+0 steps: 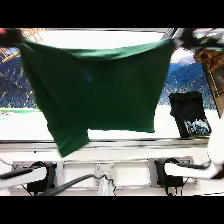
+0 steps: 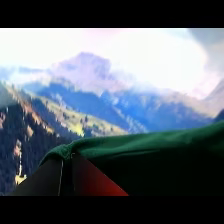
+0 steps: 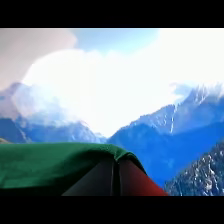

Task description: Fold the clothes and pants, and hang the long-sleeved shirts on hangers.

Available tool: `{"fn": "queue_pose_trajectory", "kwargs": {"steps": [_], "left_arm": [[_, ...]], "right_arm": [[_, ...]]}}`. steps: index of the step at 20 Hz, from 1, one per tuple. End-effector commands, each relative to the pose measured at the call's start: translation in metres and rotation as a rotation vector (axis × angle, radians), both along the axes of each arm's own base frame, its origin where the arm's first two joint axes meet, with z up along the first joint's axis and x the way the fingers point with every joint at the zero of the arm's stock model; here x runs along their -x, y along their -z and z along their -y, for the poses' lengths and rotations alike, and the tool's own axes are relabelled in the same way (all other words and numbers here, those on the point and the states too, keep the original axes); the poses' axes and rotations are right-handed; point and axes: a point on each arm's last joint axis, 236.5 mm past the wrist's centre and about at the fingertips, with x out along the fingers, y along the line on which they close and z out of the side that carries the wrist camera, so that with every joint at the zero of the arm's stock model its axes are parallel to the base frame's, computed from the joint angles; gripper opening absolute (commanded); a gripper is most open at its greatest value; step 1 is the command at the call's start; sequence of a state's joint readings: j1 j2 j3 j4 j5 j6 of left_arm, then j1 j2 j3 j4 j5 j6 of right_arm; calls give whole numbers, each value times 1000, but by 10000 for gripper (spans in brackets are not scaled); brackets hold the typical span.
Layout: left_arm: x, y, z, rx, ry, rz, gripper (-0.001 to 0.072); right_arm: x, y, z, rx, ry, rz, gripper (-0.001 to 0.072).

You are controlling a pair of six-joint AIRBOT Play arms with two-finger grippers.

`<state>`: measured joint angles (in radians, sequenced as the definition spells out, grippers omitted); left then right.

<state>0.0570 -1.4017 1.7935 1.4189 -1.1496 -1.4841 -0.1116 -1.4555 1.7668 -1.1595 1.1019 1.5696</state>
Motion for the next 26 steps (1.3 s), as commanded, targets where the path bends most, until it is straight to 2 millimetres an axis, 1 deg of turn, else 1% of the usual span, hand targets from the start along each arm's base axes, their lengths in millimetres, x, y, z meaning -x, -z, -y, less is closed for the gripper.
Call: {"fn": "queue_pose_trajectory", "kwargs": {"steps": [1, 2, 3, 4, 5, 6, 7, 9, 11, 14, 15, 17, 18, 20, 22, 24, 25, 26], "left_arm": [[-50, 117, -3, -6, -1, -174, 8], [-61, 140, -4, -4, -6, -191, 7], [-72, 159, -5, 6, -22, -190, 7], [-83, 171, -6, 32, -54, -180, 7], [-91, 181, -6, 48, -71, -169, 6], [-95, 187, -3, 47, -68, -168, 6], [-95, 192, 0, 38, -55, -173, 6], [-94, 194, 0, 28, -50, -180, 6], [-85, 201, -9, 16, -57, -226, 6], [-57, 220, -21, -38, -56, -367, 6], [-48, 225, -23, -53, -55, -406, 6], [-41, 228, -22, -50, -52, -441, 6], [-39, 229, -22, -48, -51, -451, 7], [-35, 233, -21, -48, -48, -472, 7], [-26, 245, -19, -47, -41, -529, 7], [-11, 260, -18, -46, -35, -610, 8], [-2, 268, -17, -45, -32, -659, 9], [8, 273, -17, -44, -28, -708, 9]], "right_arm": [[-50, 106, 8, -23, 28, -126, 27], [-61, 128, 12, -28, 44, -136, 27], [-70, 144, 14, -35, 58, -139, 27], [-79, 157, 14, -46, 67, -135, 27], [-84, 166, 14, -52, 65, -130, 27], [-86, 175, 13, -58, 68, -139, 27], [-86, 182, 13, -59, 68, -152, 27], [-81, 189, 11, -58, 54, -185, 27], [-66, 199, 8, -48, 22, -255, 27], [-31, 220, 12, 27, -36, -406, 27], [-19, 226, 14, 46, -53, -456, 27], [-2, 232, 17, 74, -74, -529, 27], [2, 234, 18, 78, -80, -548, 27], [4, 235, 17, 75, -84, -555, 26], [8, 239, 10, 52, -93, -572, 26], [23, 250, 4, 47, -113, -627, 27], [32, 256, 3, 41, -115, -665, 121], [41, 260, 4, 37, -105, -708, 373]]}}
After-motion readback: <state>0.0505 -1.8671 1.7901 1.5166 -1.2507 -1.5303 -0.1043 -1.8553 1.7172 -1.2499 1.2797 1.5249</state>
